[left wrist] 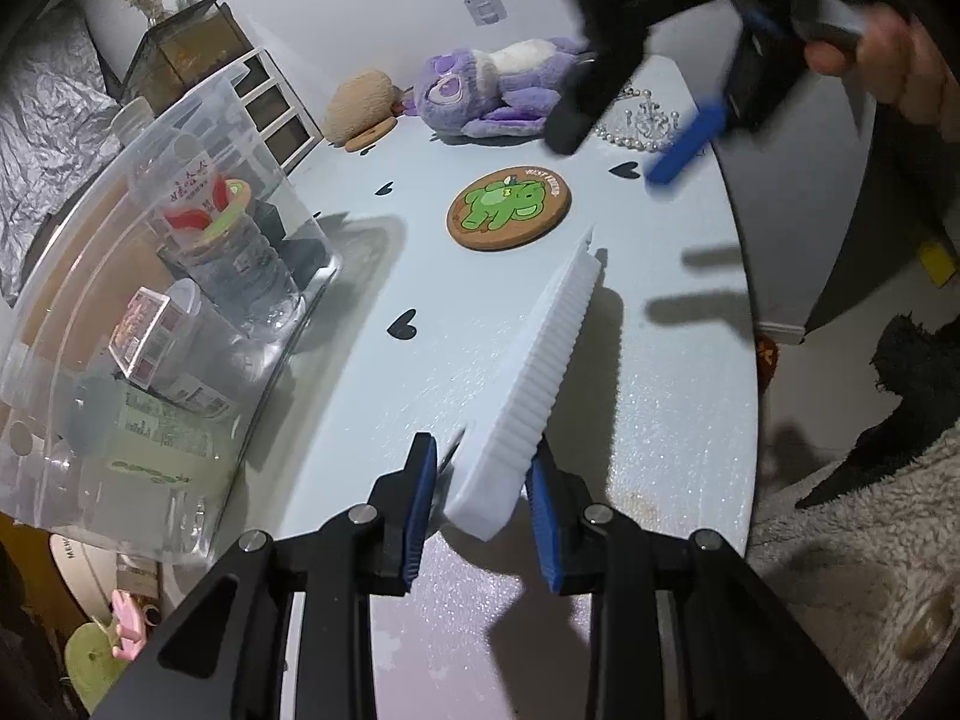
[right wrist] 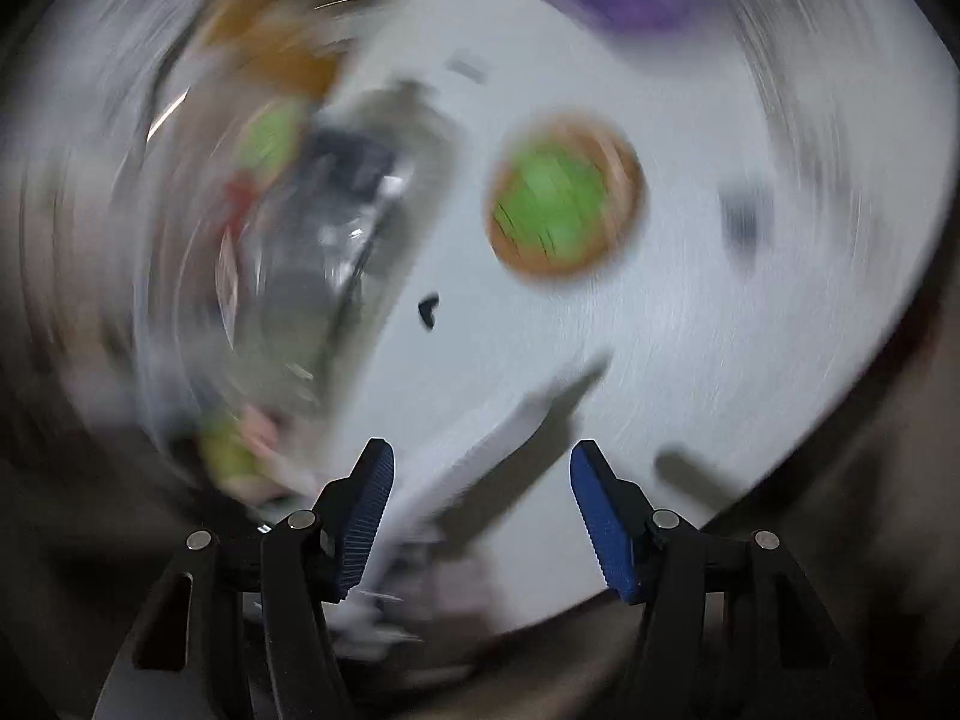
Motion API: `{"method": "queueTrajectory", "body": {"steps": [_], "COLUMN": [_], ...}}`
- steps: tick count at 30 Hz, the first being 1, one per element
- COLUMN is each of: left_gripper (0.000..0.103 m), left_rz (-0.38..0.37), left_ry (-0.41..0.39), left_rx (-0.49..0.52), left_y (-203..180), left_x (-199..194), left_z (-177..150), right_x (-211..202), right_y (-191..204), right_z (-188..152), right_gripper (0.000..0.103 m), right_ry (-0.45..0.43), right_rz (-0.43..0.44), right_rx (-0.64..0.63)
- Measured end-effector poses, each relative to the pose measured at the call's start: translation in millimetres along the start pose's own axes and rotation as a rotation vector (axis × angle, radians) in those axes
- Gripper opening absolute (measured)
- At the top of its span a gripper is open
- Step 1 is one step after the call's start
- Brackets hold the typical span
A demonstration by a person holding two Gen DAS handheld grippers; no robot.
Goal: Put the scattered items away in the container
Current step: 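Carry the white clip with the right gripper over the clear box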
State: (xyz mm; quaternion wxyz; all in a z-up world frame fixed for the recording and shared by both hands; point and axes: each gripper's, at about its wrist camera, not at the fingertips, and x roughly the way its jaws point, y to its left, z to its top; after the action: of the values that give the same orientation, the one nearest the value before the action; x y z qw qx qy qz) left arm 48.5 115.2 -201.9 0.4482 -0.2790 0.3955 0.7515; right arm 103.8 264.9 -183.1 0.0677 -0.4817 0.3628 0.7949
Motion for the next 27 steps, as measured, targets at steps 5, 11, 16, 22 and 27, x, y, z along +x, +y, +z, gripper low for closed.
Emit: {"method": "queueTrajectory", "body": {"steps": [5,11,16,22,27], "left_gripper": [0.030,0.029,0.029,0.028,0.028], "left_rz": [-0.049,-0.092,-0.122,-0.165,-0.172], "left_ry": [-0.011,-0.015,-0.020,-0.019,-0.012], "left_rx": [0.032,0.077,0.091,0.078,0.048], "left_y": [5.3,7.6,10.8,18.0,23.4], "left_x": [-0.6,-0.7,-2.1,-3.6,-1.3], "left_z": [0.0,0.0,-0.5,0.3,1.9], "right_x": [12.9,46.0,67.7,85.4,93.8], "right_y": [65.5,87.8,90.2,85.6,90.0], "right_z": [-46.7,-99.5,-105.9,-110.7,-103.7], "right_gripper": [0.061,0.061,0.040,0.020,0.016], "right_ry": [-0.025,0.007,0.053,0.052,0.089], "right_rz": [-0.401,-0.478,-0.450,-0.474,-0.489], "right_rx": [-0.958,-1.582,-1.796,-1.960,-1.896]}}
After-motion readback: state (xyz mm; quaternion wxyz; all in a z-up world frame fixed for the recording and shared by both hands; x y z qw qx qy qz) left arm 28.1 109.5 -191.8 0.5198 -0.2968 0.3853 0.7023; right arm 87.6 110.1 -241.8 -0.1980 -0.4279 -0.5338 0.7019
